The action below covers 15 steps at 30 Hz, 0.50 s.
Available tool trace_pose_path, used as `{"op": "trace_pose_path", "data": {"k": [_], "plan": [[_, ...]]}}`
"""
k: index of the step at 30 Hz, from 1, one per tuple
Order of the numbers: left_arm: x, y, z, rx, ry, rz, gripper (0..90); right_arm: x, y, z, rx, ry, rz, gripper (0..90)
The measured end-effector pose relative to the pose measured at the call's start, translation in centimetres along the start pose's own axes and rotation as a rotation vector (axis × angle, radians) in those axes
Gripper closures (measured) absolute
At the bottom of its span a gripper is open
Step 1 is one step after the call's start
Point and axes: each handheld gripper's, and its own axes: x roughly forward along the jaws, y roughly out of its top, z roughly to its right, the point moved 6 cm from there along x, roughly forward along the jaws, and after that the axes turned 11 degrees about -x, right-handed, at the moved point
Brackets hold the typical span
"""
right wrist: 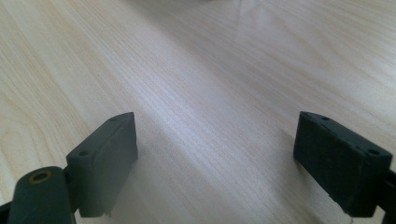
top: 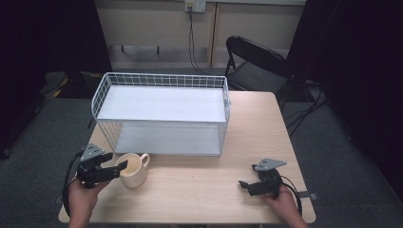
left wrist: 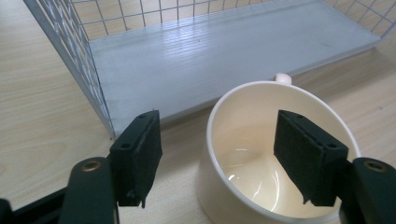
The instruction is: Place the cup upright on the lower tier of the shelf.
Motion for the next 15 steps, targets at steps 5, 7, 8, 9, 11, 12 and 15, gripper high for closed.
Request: {"op": "trace_pose_path", "data": {"k": [5, 7, 8, 9, 11, 12, 15], "plan": [[0.15, -0.08, -0.04, 0.002, 0.002, 0.008, 40.4, 0.00, 0.00, 0.00, 0.000, 0.000, 0.000, 12.9], [0.28, -0.17, 0.01, 0.002, 0.005, 0.006, 42.6, 0.00, 0.00, 0.00, 0.000, 0.000, 0.000, 12.9], [0.33, -0.18, 0.01, 0.007, 0.003, 0.007, 44.3, 0.00, 0.00, 0.00, 0.000, 0.000, 0.000, 12.9], [0.38, -0.20, 0.02, 0.006, 0.002, 0.009, 46.7, 0.00, 0.00, 0.00, 0.000, 0.000, 0.000, 12.9], [0.45, -0.22, -0.03, -0.001, 0.006, 0.011, 48.6, 0.00, 0.00, 0.01, -0.001, 0.000, 0.000, 12.9], [0.46, -0.25, -0.09, -0.001, 0.005, 0.011, 49.9, 0.00, 0.00, 0.01, -0.001, 0.000, 0.001, 12.9], [0.51, -0.33, -0.25, -0.002, 0.012, 0.015, 51.8, 0.00, 0.00, 0.01, 0.000, 0.000, 0.000, 12.9]]}}
